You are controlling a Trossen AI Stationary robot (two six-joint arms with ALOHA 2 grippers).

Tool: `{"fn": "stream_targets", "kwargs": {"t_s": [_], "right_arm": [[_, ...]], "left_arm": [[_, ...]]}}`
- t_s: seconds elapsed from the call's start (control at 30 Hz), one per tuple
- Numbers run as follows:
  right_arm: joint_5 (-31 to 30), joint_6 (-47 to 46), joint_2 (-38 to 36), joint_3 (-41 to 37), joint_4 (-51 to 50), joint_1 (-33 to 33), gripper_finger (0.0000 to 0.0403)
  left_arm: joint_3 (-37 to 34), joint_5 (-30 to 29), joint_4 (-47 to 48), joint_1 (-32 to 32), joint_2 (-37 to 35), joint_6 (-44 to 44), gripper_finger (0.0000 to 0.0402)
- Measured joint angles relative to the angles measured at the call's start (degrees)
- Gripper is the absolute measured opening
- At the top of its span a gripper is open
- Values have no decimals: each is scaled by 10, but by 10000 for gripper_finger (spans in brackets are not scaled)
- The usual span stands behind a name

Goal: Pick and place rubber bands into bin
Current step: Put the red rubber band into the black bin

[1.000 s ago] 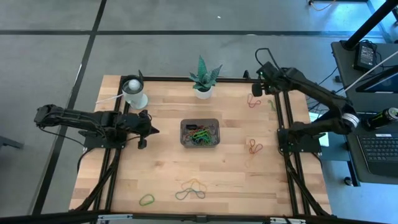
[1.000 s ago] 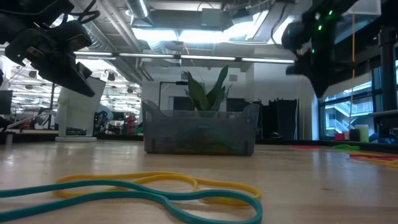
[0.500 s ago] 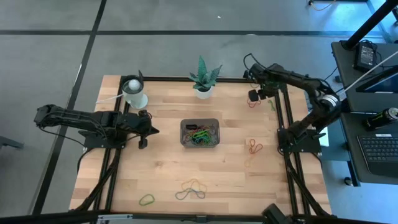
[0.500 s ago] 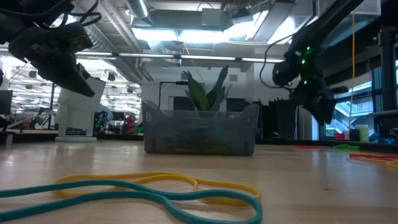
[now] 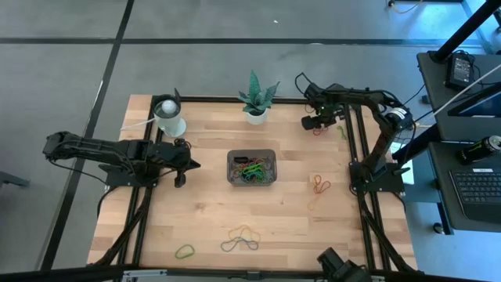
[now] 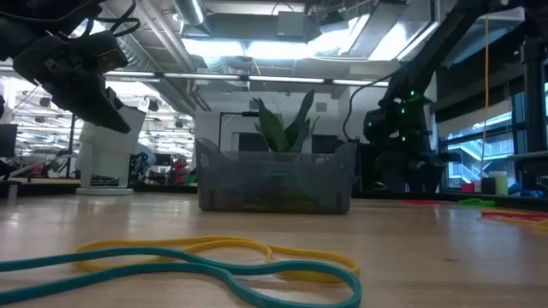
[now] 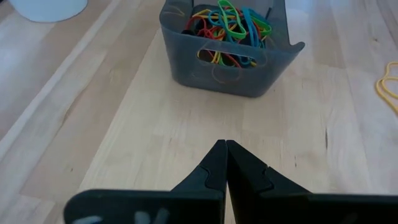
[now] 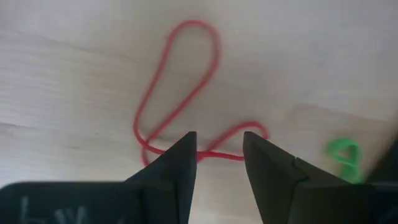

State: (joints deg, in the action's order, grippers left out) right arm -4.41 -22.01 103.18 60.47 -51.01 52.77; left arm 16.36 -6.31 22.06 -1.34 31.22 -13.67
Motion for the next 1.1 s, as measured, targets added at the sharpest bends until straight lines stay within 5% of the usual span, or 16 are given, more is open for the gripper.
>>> {"fn": "stream_targets", "kwargs": {"t_s": [0.27, 0.53, 1.1], "right_arm": [[3, 1, 18, -24, 34, -17, 127], [6, 0, 10, -29, 32, -30, 10], [26, -18, -98, -32, 33, -84, 1]], "left_arm": [[0, 0, 0, 0, 1, -8, 2], [0, 0, 0, 0, 0, -8, 2], [0, 0, -1, 0, 0, -7, 2]]}}
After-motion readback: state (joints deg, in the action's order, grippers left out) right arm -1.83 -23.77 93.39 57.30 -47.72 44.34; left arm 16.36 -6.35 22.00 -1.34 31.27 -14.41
